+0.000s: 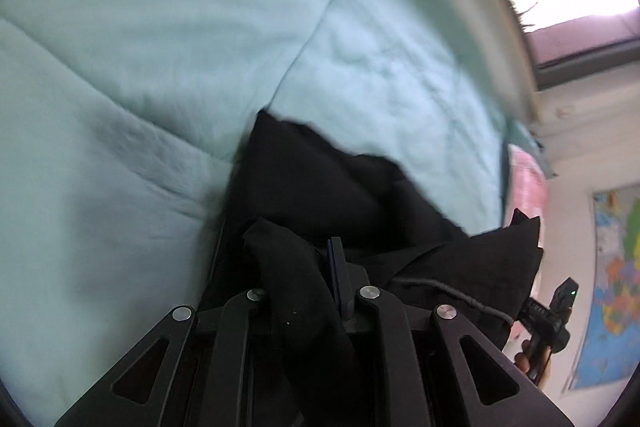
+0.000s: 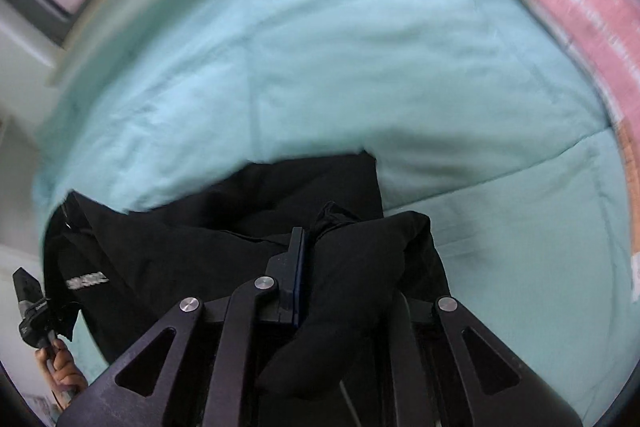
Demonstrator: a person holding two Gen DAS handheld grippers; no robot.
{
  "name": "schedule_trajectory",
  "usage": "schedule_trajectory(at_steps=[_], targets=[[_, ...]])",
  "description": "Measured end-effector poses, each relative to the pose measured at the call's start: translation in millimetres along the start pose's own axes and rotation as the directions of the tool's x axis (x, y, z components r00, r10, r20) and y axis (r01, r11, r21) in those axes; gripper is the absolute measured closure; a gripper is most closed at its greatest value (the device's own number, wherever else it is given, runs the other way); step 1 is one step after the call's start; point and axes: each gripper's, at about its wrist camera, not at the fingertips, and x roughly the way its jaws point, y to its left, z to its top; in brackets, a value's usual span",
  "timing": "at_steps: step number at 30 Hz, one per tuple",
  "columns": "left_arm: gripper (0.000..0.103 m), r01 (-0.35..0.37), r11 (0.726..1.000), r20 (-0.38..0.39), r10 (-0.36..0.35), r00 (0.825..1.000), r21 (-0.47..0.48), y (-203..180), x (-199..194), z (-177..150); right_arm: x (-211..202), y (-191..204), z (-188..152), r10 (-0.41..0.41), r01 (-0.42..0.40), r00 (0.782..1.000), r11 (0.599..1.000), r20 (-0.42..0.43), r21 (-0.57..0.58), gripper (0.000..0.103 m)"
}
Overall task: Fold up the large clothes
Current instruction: 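Lower the jacket onto the bed and open both grippers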
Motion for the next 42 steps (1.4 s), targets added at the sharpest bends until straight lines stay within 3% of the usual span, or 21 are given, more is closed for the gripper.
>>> schedule_trajectory(at_steps=[3, 8, 10, 13, 15, 18, 20, 22, 24, 27, 28, 30, 32, 34, 36, 38, 39, 40, 42], targets=[[0.086, -0.015, 1.0, -0.038, 0.015, 0.999, -0.001, 9.9, 30.2, 3.4, 44.2, -10.7, 1.2, 0.003, 0.001, 0.998, 0.999, -0.068, 0.048, 0.089], [0.086, -0.046, 0.996, -0.07, 0.052, 0.996, 0.083, 5.5, 43.8, 5.0, 76.6, -13.9, 1.8, -0.017, 0.021, 0.995, 0.999, -0.101, 0.038, 0.089], [0.084, -0.031, 0.989, -0.102, 0.046, 0.994, 0.142, -1.4, 37.6, 5.1, 70.7, -13.5, 2.2, -0.015, 0.018, 0.994, 0.999, -0.111, 0.027, 0.089], [0.08, 0.012, 0.975, -0.132, 0.018, 0.991, 0.223, -10.9, 5.8, 4.2, 45.3, -20.6, 6.0, 0.049, -0.043, 0.992, 0.998, -0.114, 0.056, 0.084], [0.077, 0.077, 0.97, -0.156, -0.041, 0.987, 0.229, -10.9, -22.0, 3.7, 18.7, -27.2, 7.4, 0.108, -0.101, 0.989, 0.992, -0.101, 0.072, 0.081], [0.074, 0.192, 0.964, -0.206, -0.154, 0.966, 0.181, -6.4, -65.8, -2.4, -27.1, -34.5, 3.8, 0.207, -0.202, 0.975, 0.977, -0.084, 0.064, 0.073], [0.068, 0.231, 0.953, -0.205, -0.19, 0.96, 0.197, -10.0, -94.9, -12.6, -56.2, -36.2, -4.0, 0.22, -0.219, 0.971, 0.975, -0.095, 0.022, 0.07], [0.031, 0.203, 0.942, -0.164, -0.163, 0.973, 0.267, -23.0, -116.4, -23.4, -75.1, -32.0, -12.6, 0.192, -0.195, 0.978, 0.981, -0.084, -0.024, 0.069], [0.025, 0.183, 0.927, -0.11, -0.154, 0.982, 0.326, -35.1, -140.1, -32.1, -93.1, -31.5, -21.3, 0.193, -0.197, 0.979, 0.979, -0.065, -0.046, 0.068], [0.025, 0.27, 0.908, -0.072, -0.261, 0.963, 0.319, -37.9, -172.2, -28.7, -107.3, -31.6, -25.3, 0.289, -0.289, 0.956, 0.957, -0.04, 0.001, 0.062], [0.024, 0.256, 0.909, -0.042, -0.257, 0.966, 0.327, -38.4, -179.3, -26.5, -111.5, -31.0, -25.3, 0.293, -0.293, 0.956, 0.956, -0.032, 0.002, 0.062], [0.023, 0.163, 0.925, 0.024, -0.182, 0.983, 0.342, -40.4, -183.1, -21.8, -120.6, -27.9, -25.6, 0.304, -0.304, 0.953, 0.953, -0.004, 0.001, 0.06], [0.023, 0.097, 0.941, 0.034, -0.114, 0.993, 0.324, -40.7, -170.0, -15.8, -126.5, -26.4, -27.2, 0.338, -0.338, 0.941, 0.941, 0.005, 0.007, 0.056], [0.023, 0.032, 0.95, 0.052, -0.05, 0.997, 0.309, -39.3, -150.4, -9.8, -133.2, -22.2, -31.3, 0.319, -0.319, 0.948, 0.948, 0.015, -0.015, 0.052], [0.023, -0.094, 0.953, 0.09, 0.071, 0.993, 0.289, -38.6, -122.3, -1.4, -141.1, -16.6, -36.4, 0.232, -0.23, 0.972, 0.971, 0.04, -0.064, 0.052], [0.023, -0.211, 0.93, 0.129, 0.179, 0.975, 0.3, -43.9, -94.4, 4.6, -149.3, -13.6, -39.4, 0.184, -0.176, 0.979, 0.979, 0.082, -0.1, 0.051], [0.023, -0.223, 0.922, 0.135, 0.189, 0.973, 0.315, -46.7, -85.8, 6.6, -150.7, -12.9, -39.2, 0.173, -0.161, 0.98, 0.98, 0.1, -0.118, 0.047], [0.023, -0.231, 0.914, 0.142, 0.194, 0.971, 0.333, -50.5, -72.2, 10.0, -149.6, -11.5, -37.5, 0.153, -0.136, 0.981, 0.981, 0.119, -0.138, 0.033], [0.023, -0.245, 0.91, 0.146, 0.207, 0.967, 0.334, -52.0, -47.3, 19.6, -134.1, -11.5, -29.3, 0.08, -0.051, 0.983, 0.984, 0.168, -0.168, 0.015]])
